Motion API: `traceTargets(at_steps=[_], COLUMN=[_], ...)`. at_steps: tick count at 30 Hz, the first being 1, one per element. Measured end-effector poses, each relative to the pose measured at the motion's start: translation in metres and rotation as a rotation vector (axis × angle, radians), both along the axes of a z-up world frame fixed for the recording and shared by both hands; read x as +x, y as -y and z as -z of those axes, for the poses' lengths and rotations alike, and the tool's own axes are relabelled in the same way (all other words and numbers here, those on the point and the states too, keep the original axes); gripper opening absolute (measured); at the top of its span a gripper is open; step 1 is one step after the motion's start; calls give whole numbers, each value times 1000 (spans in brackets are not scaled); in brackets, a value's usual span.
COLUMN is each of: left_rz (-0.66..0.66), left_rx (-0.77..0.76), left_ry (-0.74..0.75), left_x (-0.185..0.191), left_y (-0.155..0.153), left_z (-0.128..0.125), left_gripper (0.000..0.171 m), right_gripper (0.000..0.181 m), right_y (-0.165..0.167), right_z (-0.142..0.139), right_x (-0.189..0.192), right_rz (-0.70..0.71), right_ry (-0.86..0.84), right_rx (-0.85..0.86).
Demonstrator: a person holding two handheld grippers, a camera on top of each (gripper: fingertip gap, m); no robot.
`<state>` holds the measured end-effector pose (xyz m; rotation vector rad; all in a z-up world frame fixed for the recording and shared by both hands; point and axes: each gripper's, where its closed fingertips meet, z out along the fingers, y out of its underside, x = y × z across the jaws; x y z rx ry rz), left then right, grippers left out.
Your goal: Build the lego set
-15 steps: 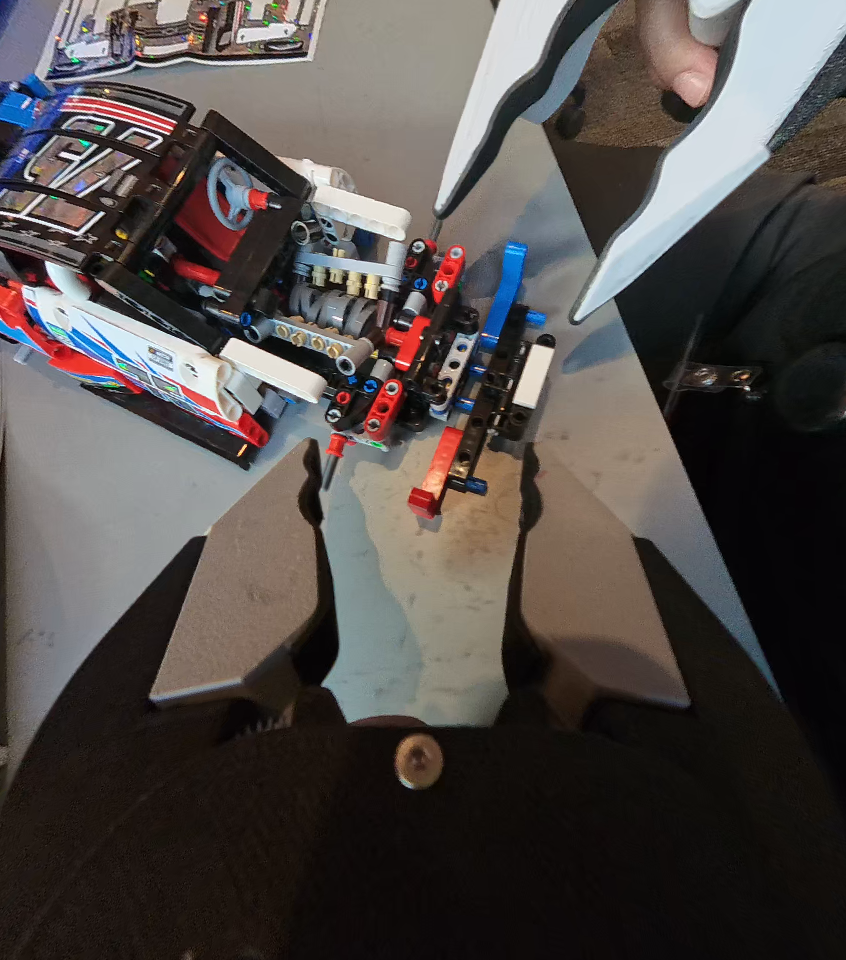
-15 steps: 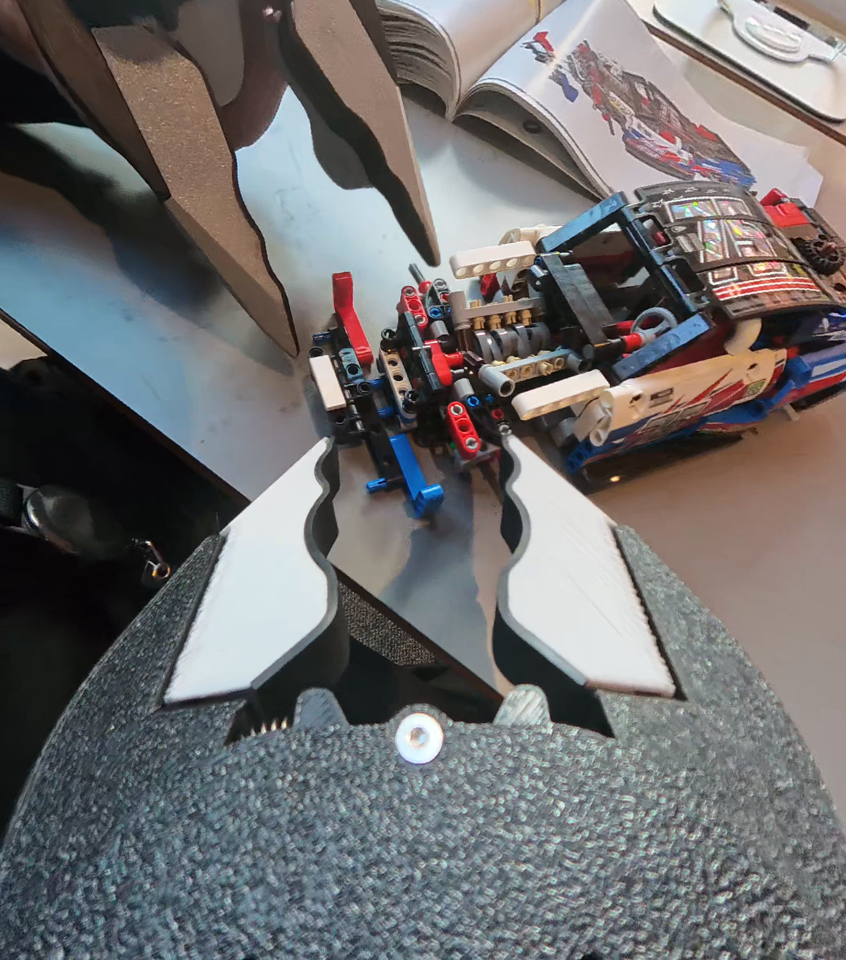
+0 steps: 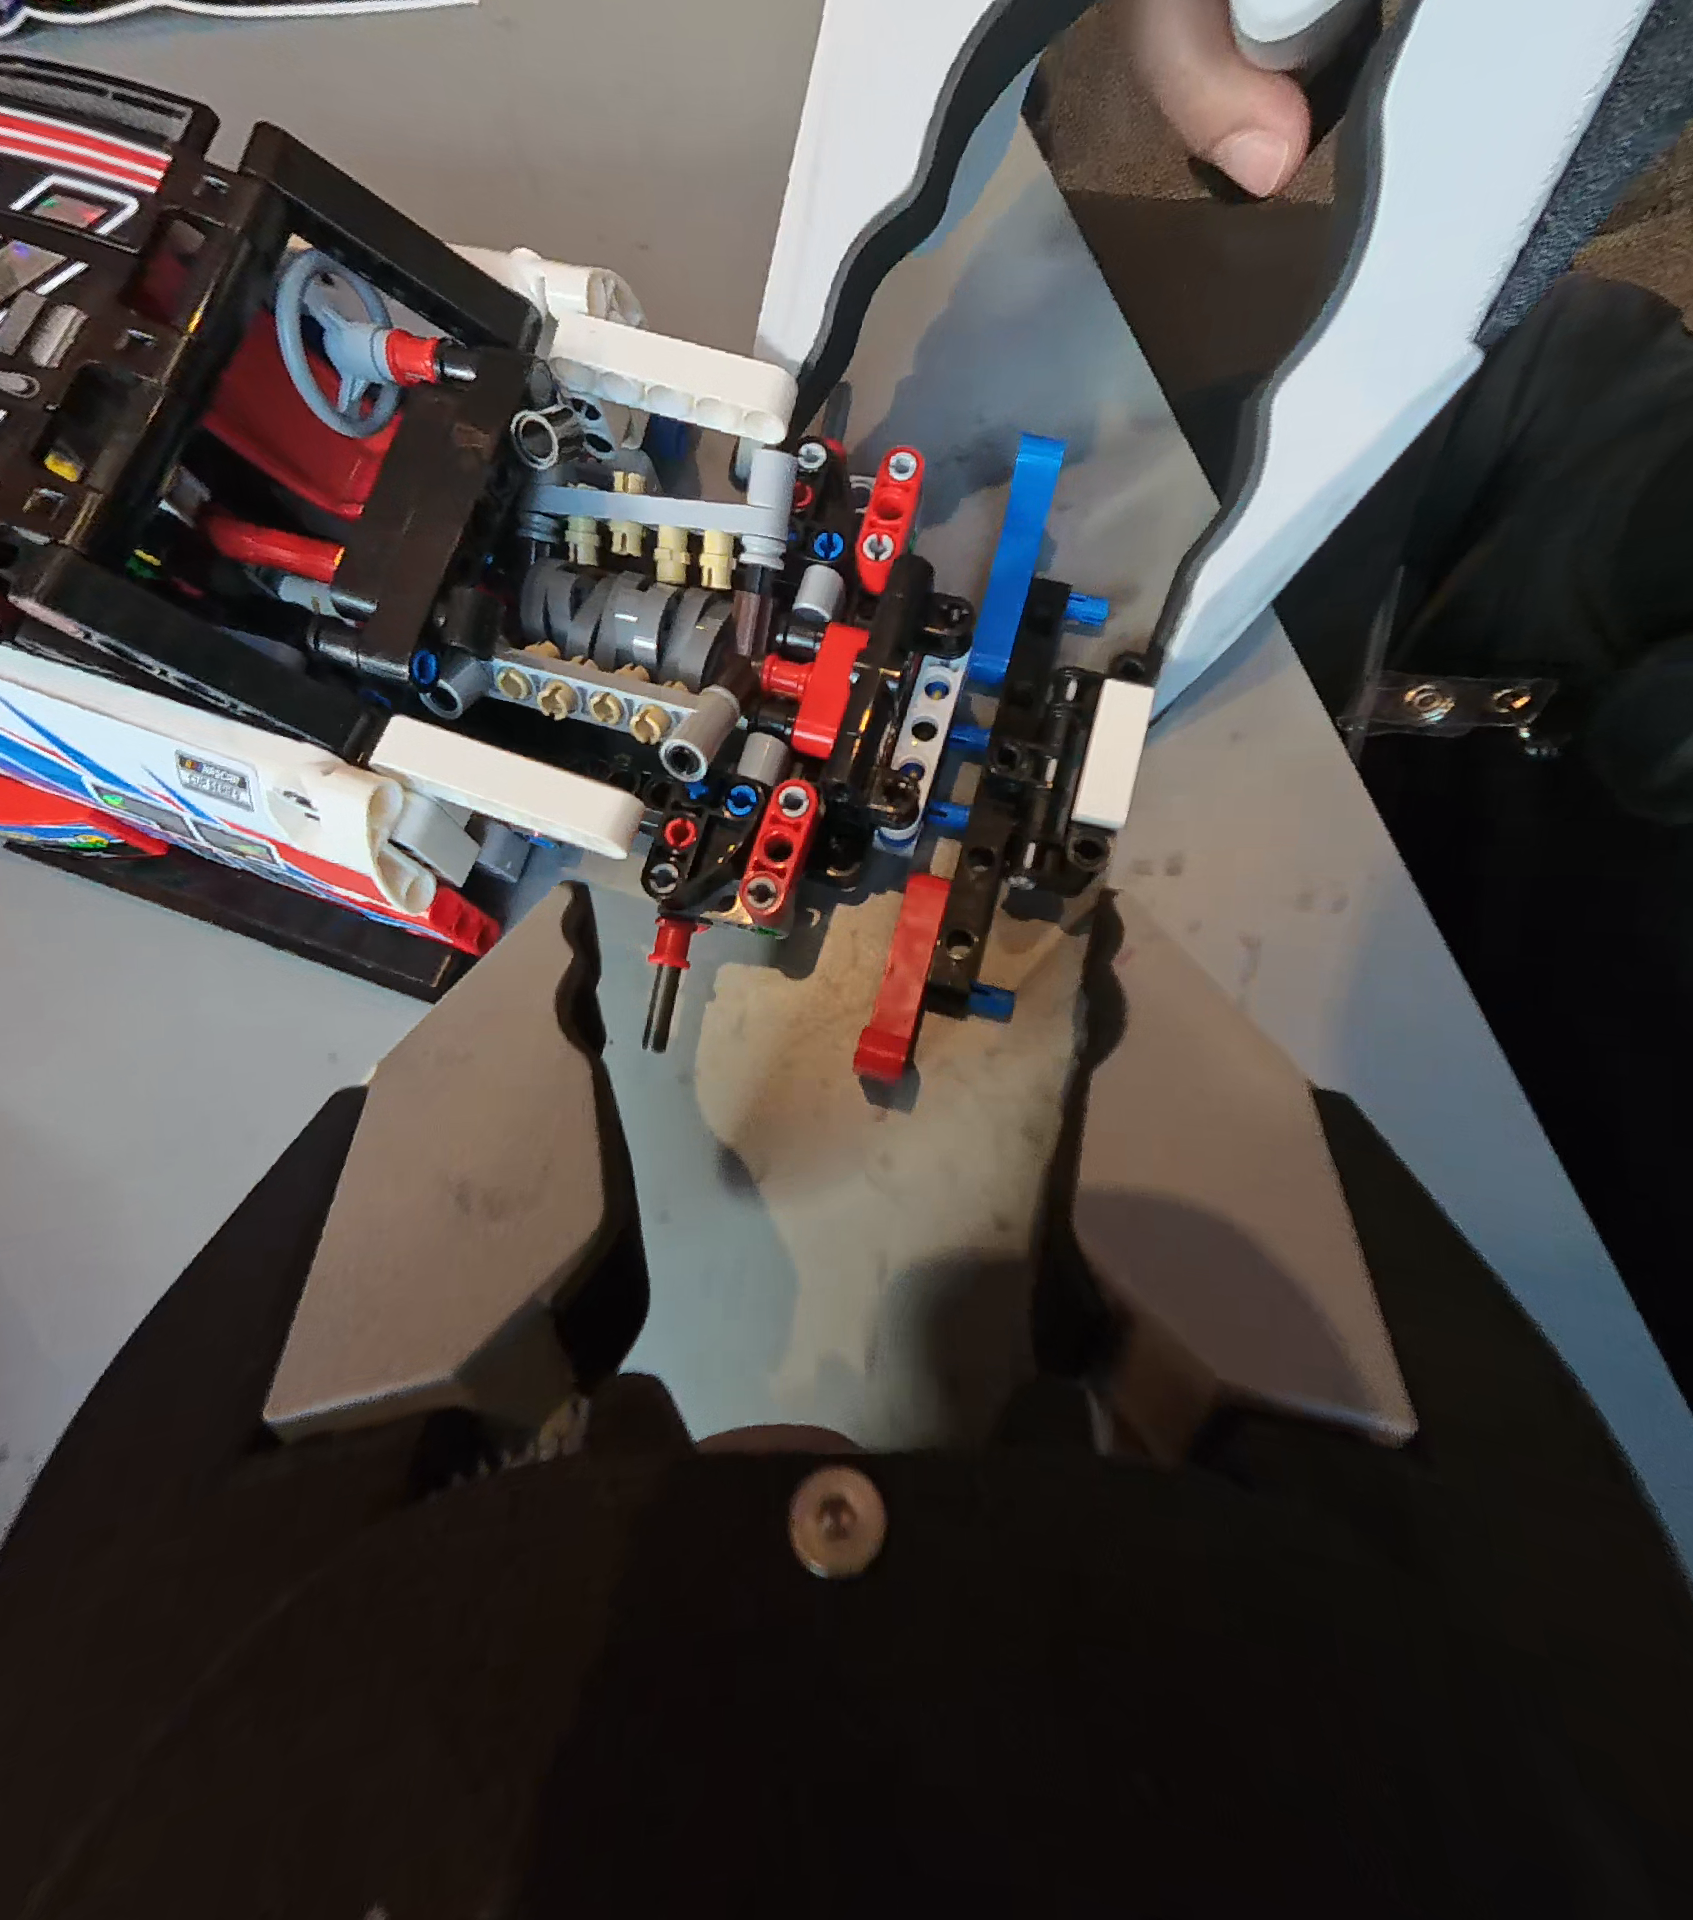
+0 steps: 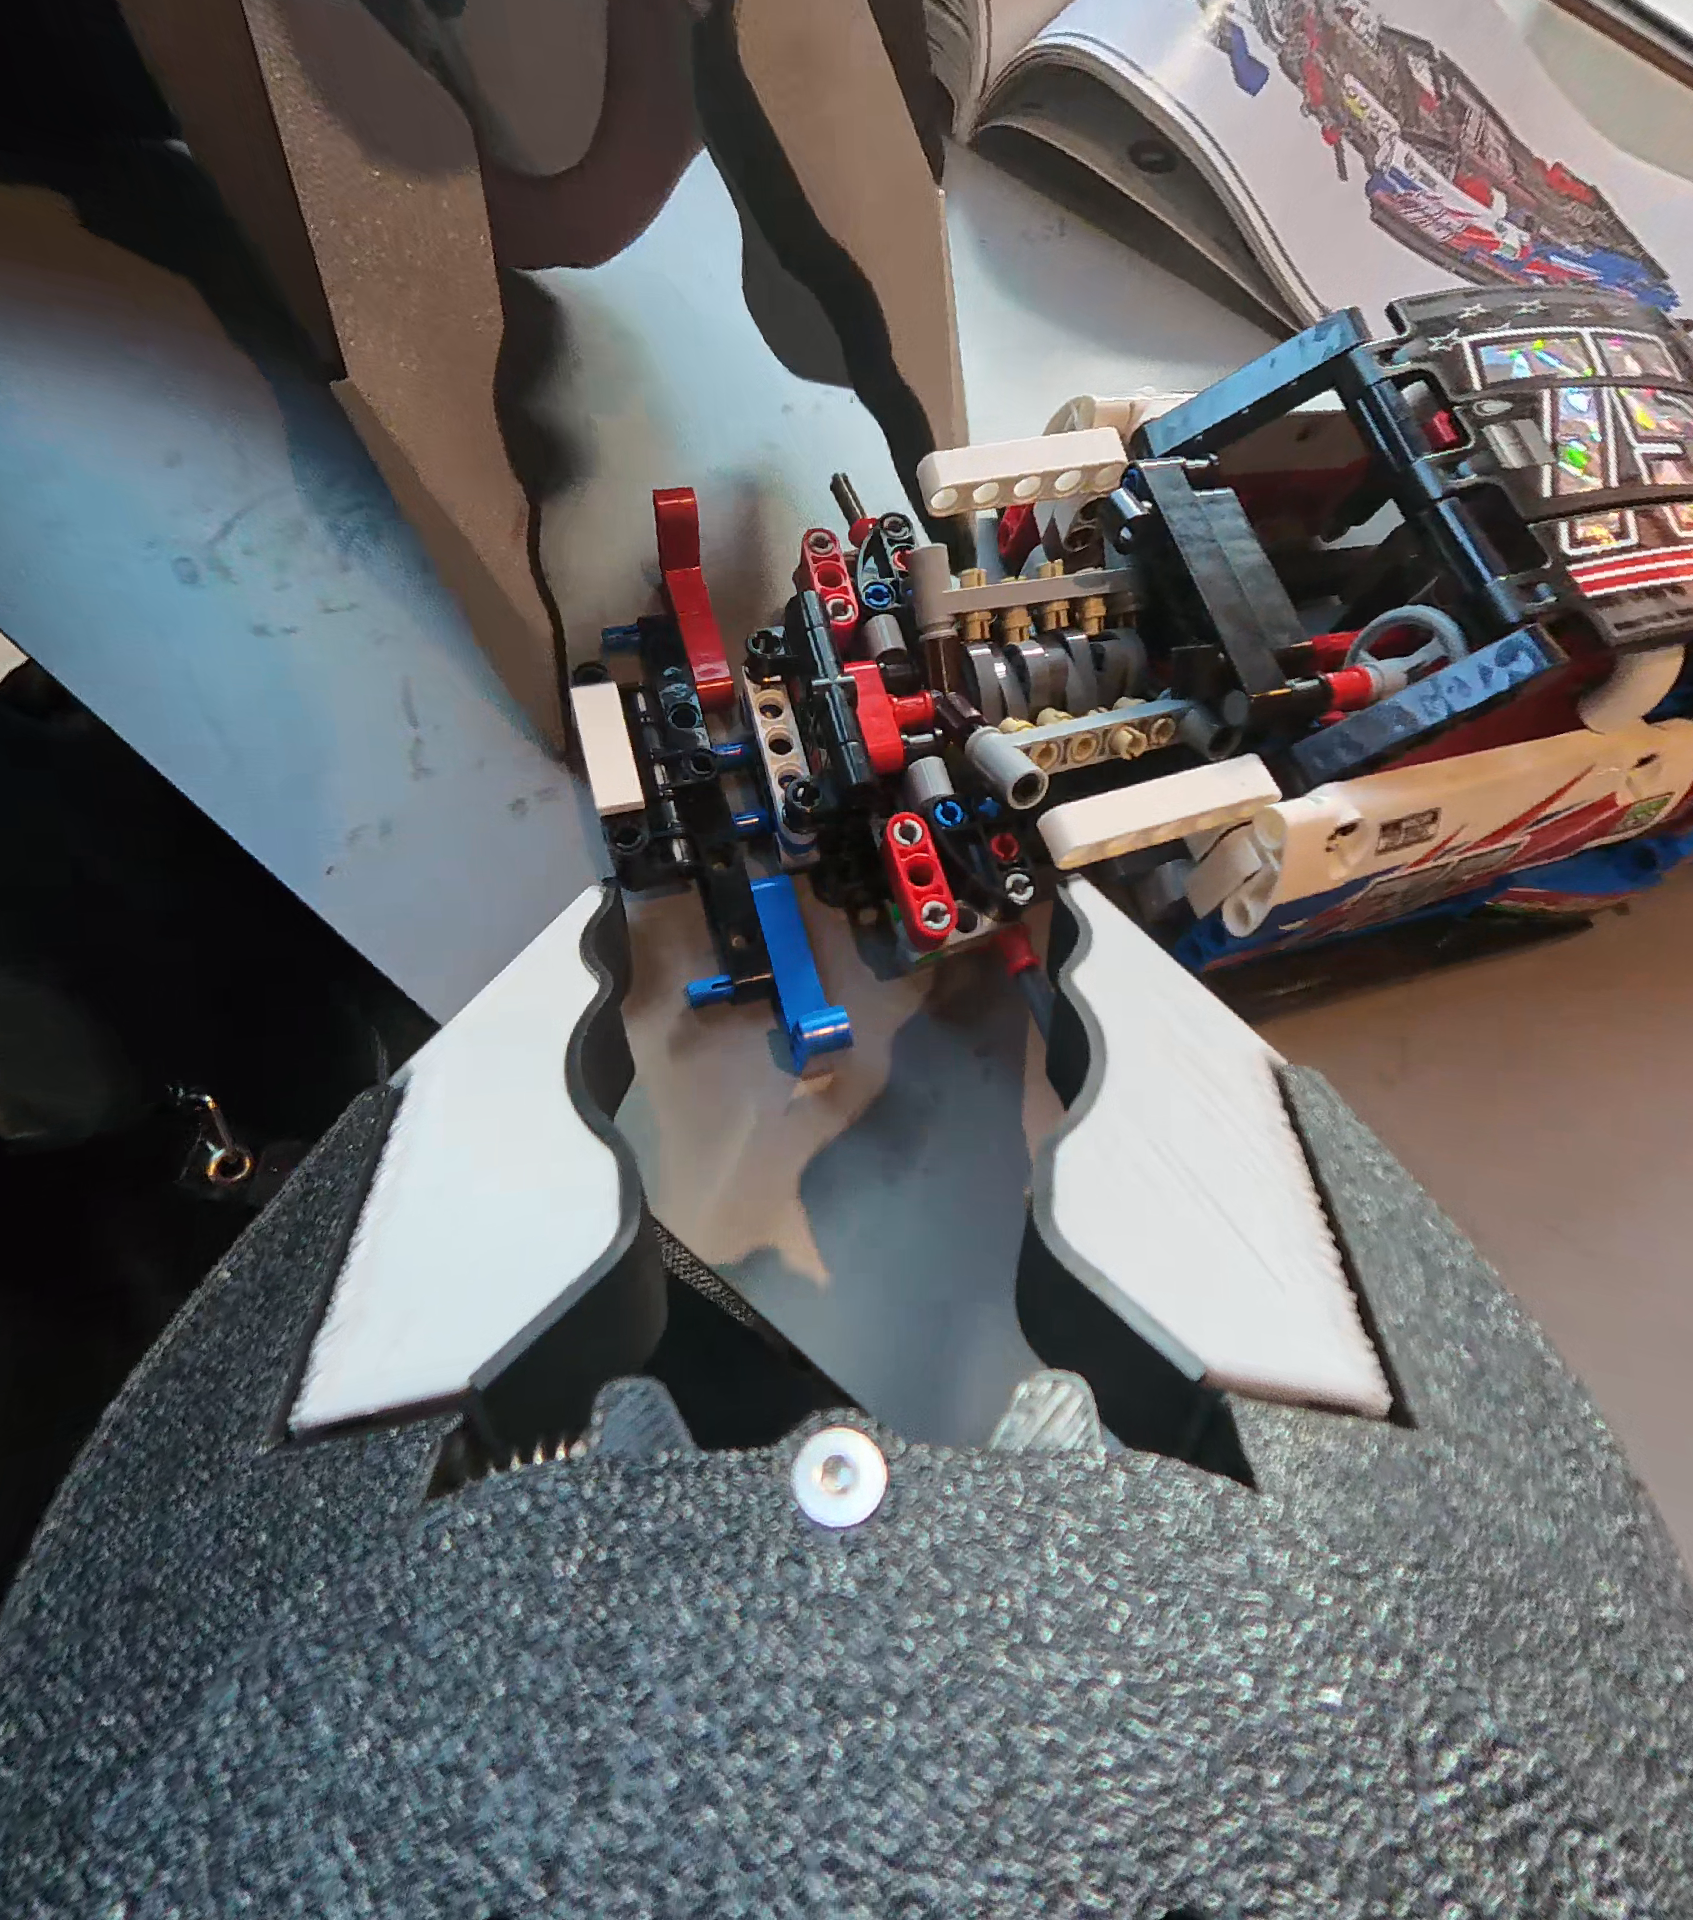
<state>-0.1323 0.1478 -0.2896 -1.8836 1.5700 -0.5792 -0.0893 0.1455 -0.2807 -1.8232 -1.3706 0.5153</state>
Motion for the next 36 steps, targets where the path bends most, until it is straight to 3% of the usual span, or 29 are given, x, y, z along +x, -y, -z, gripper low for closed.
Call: traceTargets(at_steps=[7,21,23,24,26,31,34,36], left_rz=[36,54,51,52,49,64,72,71], left_rx=[-23,-26,-23,-25,-21,-31,-26,-24], left_ry=[1,27,29,34,37,39,38,38], left_x=[4,3,3,4,3,3,4,3], left_y=[4,2,2,2,2,1,2,2], left_z=[1,1,1,0,0,1,0,0], left_gripper=[82,80,80,79,79,77,74,73], right_gripper=[78,78,75,62,62,67,85,86], right_y=[0,-1,-1,-6,-6,-5,3,4], right_z=[3,6,6,5,5,5,3,6], right_x=[0,-3,-3,-1,-1,0,-1,0], right_rz=[-12,-50,-59,-40,-48,-49,-78,-76], right_ry=[5,5,1,1,-3,7,-23,-23], right_rx=[-11,-52,-50,-31,-37,-22,-58,-68])
